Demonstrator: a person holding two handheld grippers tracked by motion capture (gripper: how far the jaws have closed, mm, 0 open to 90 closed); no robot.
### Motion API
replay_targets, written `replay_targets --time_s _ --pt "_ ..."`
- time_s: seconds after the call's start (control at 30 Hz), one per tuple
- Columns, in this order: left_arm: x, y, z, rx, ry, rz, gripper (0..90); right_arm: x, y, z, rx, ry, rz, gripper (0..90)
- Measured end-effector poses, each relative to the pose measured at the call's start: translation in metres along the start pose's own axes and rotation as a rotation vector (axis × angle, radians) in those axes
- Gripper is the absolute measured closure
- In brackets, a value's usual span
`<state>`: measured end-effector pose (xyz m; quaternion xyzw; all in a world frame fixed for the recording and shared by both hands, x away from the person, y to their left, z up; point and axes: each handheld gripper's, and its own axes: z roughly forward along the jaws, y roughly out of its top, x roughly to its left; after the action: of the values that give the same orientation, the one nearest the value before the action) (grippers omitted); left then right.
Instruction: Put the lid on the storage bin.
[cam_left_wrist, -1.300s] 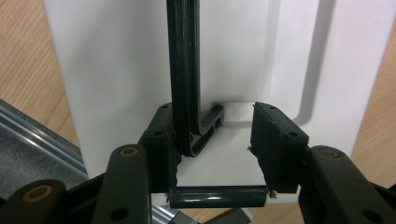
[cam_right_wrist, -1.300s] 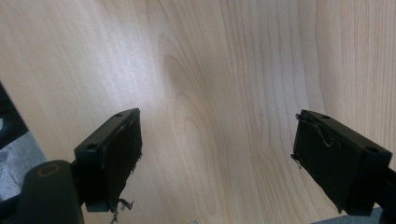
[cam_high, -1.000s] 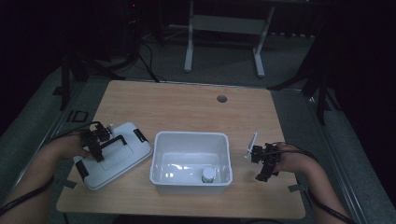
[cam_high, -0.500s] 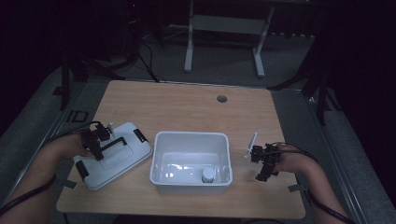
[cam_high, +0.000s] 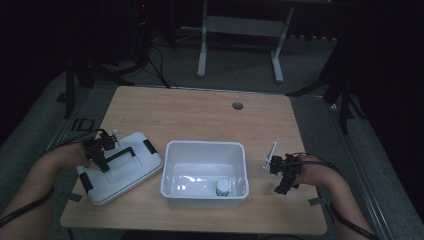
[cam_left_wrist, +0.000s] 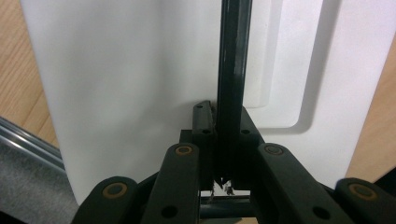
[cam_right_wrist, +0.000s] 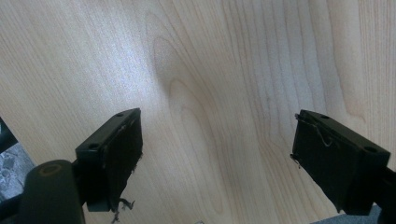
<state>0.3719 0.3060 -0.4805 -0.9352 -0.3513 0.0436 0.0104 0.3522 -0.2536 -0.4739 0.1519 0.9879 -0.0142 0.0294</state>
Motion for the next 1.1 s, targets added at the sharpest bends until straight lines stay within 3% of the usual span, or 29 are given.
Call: replay_targets --time_s 0.37,0.47,0.6,0.83,1.1 --pt "-0.013 -0.011 -0.044 -0.039 0.048 0.032 83.4 0.001 0.001 -0.003 -0.005 -0.005 -0.002 17.1" --pt "-0.016 -0.013 -0.049 -0.049 0.039 0.034 83.4 0.001 0.0 -0.005 -0.003 -0.002 0.002 17.0" --pt "-0.022 -0.014 -0.06 -0.043 0.058 0.058 83.4 0.001 -0.001 -0.007 -0.003 -0.008 0.009 16.2" --pt "-0.032 -0.016 -0.095 -0.069 0.096 0.072 83.4 0.001 -0.004 -0.008 -0.001 -0.01 0.007 14.8" --pt "-0.047 -0.008 -0.124 -0.108 0.123 0.133 83.4 0.001 -0.002 -0.007 -0.002 -0.011 0.0 14.0"
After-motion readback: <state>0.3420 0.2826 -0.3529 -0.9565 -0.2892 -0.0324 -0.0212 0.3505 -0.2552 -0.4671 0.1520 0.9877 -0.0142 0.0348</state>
